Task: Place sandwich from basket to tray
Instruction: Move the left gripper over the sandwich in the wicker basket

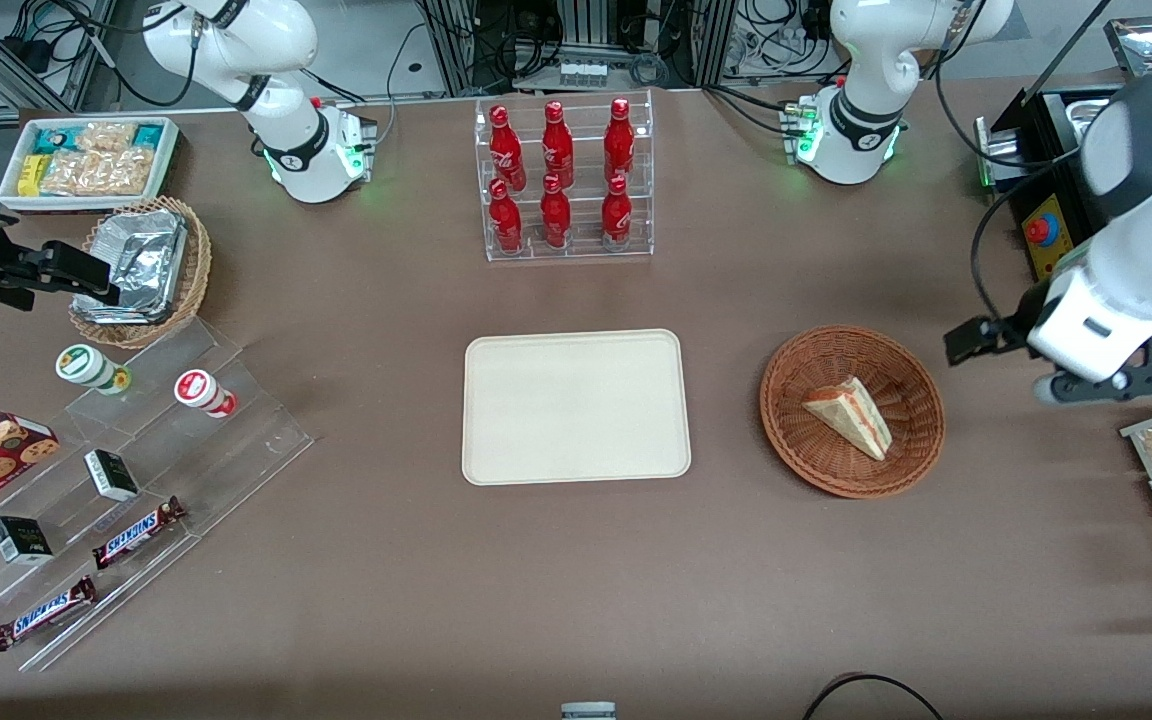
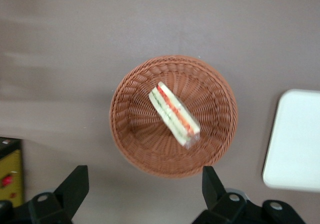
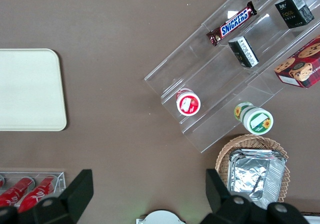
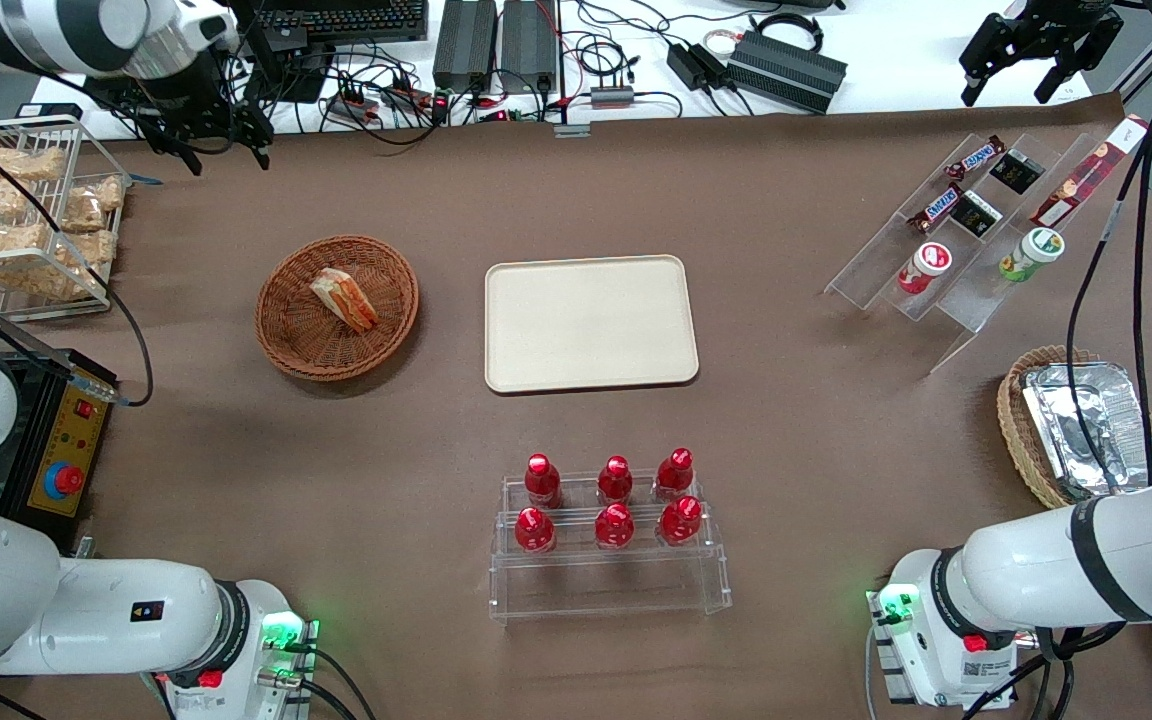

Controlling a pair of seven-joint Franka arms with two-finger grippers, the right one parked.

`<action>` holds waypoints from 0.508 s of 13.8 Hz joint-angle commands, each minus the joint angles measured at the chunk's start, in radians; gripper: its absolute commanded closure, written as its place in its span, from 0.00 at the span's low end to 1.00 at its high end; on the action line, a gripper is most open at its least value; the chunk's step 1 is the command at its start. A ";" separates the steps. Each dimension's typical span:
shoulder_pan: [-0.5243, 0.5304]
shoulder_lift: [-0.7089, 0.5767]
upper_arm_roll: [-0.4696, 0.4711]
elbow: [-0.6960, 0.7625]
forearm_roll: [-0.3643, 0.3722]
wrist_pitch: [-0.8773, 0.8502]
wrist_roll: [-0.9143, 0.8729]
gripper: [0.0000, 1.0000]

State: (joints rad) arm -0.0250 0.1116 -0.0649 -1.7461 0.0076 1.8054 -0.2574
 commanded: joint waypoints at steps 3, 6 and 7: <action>-0.029 -0.023 0.000 -0.153 0.014 0.132 -0.290 0.00; -0.058 -0.032 0.000 -0.255 0.012 0.253 -0.487 0.00; -0.070 -0.030 0.000 -0.286 0.014 0.315 -0.582 0.00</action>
State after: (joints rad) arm -0.0623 0.1194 -0.0695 -1.9414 0.0076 2.0215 -0.6871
